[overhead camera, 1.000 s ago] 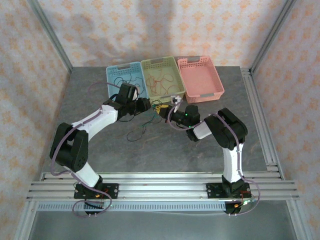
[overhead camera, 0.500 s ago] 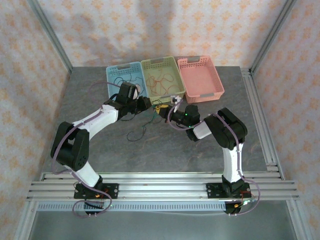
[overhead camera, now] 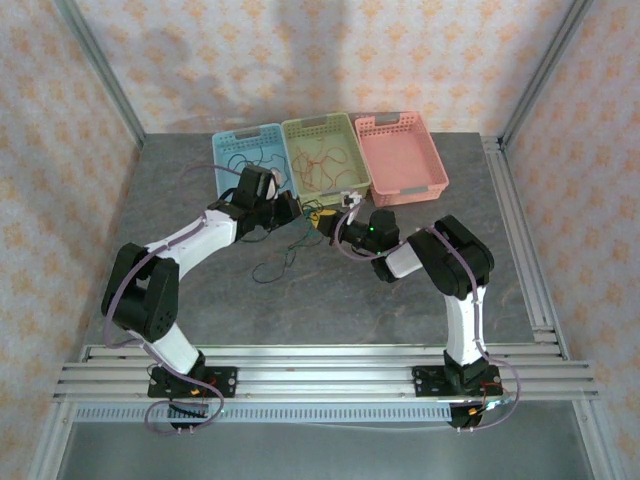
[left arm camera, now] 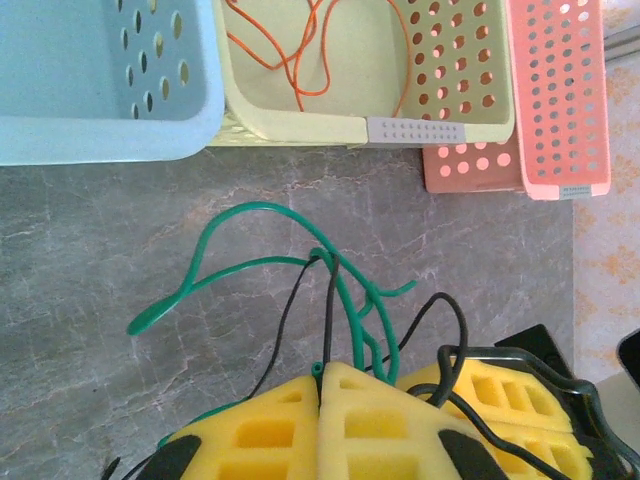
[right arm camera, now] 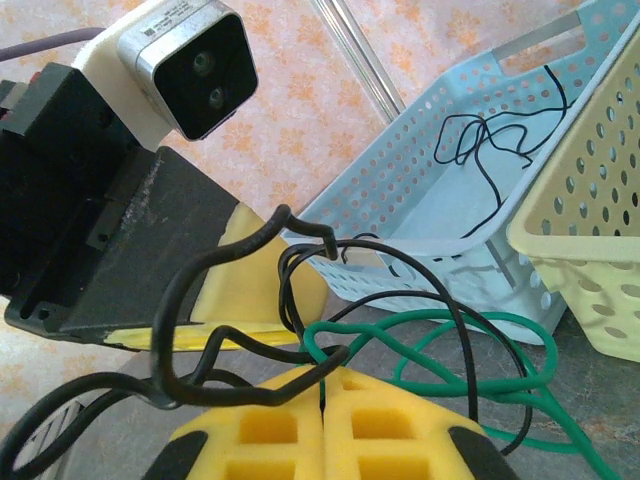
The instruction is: Untangle the cables
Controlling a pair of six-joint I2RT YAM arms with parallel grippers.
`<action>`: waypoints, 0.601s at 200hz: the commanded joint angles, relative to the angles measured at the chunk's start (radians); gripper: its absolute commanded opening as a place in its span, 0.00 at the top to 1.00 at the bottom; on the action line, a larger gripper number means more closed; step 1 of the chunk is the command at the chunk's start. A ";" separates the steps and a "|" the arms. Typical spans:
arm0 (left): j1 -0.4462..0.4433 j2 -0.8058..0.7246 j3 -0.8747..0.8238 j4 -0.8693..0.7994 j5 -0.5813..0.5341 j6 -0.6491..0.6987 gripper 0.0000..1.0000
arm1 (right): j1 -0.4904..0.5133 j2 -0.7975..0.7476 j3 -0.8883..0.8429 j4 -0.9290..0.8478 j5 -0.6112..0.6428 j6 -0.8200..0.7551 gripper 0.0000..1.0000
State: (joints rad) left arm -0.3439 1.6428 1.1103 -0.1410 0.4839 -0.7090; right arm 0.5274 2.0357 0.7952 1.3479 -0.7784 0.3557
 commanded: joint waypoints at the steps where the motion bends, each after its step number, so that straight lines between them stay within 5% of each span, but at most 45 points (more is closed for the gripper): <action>1: 0.006 -0.077 -0.010 -0.042 -0.059 0.027 1.00 | 0.006 -0.003 0.013 0.059 0.007 -0.005 1.00; 120: 0.142 -0.636 -0.060 -0.335 -0.358 0.043 1.00 | -0.008 -0.083 -0.131 0.059 0.454 -0.147 1.00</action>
State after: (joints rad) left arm -0.2245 1.1103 1.0573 -0.3771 0.2398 -0.6800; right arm 0.5224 2.0075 0.7052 1.3701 -0.4984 0.2676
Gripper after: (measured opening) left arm 0.044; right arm 0.046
